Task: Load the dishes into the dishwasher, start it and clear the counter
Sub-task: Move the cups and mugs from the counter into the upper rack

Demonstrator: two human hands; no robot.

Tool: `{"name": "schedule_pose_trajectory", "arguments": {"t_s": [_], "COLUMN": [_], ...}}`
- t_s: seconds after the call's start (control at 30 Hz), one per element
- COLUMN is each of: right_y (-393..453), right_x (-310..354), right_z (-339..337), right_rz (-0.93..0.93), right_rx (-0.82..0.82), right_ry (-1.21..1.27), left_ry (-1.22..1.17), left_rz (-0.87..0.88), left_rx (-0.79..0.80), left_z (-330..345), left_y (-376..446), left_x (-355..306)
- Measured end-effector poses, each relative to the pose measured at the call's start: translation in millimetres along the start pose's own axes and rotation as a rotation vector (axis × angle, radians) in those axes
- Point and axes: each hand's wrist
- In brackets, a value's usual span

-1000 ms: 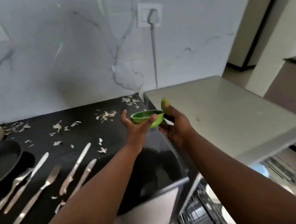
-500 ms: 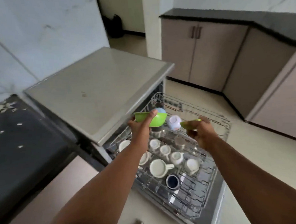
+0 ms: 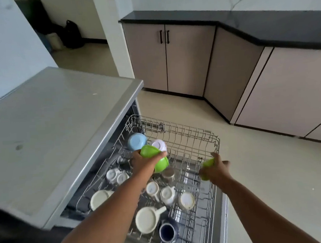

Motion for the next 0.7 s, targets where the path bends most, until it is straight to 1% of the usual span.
{"name": "schedule_pose_trajectory", "arguments": {"t_s": [0.1, 0.17, 0.23, 0.3, 0.37, 0.47, 0.57, 0.63, 0.7], "right_y": [15.9, 24.8, 34.0, 45.5, 61.7, 93.0, 124.9, 143.3, 157.4], "right_x": [3.5, 4.0, 3.3, 0.5, -3.7, -12.5, -23.4, -30.8, -37.8], "right_z": [22.5, 37.0, 48.1, 54.6, 56.6, 57.0, 60.7, 65.0, 68.9], "right_rz": [-0.033, -0.028, -0.031, -0.052, -0.077, -0.063, -0.061, -0.056, -0.038], "right_rx": [-0.049, -0.052, -0.05, -0.086, -0.131, -0.133, -0.118, -0.1, -0.079], "right_ry": [-0.348, -0.449, -0.451, -0.472, -0.526, -0.572, -0.618, -0.647, -0.679], "left_ry": [0.215, 0.362, 0.488, 0.598, 0.742, 0.955, 1.078, 1.162, 1.243], "left_rz": [0.043, 0.038, 0.022, 0.032, 0.068, 0.131, 0.211, 0.261, 0.292], "left_rx": [0.066, 0.099, 0.126, 0.175, 0.233, 0.281, 0.252, 0.21, 0.201], "left_z": [-0.6, 4.6, 16.8, 36.6, 60.9, 97.5, 127.8, 140.5, 148.9], "left_y": [33.5, 55.0, 75.8, 90.9, 103.2, 122.9, 144.0, 157.3, 167.6], "left_x": [-0.2, -0.9, 0.9, 5.2, 9.7, 20.2, 33.9, 42.2, 49.9]}}
Point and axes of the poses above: each hand's wrist, its own y-axis towards the middle knuckle, its own z-axis out of the palm, x = y × z, and after that the axes turned 3 degrees about x, right-handed
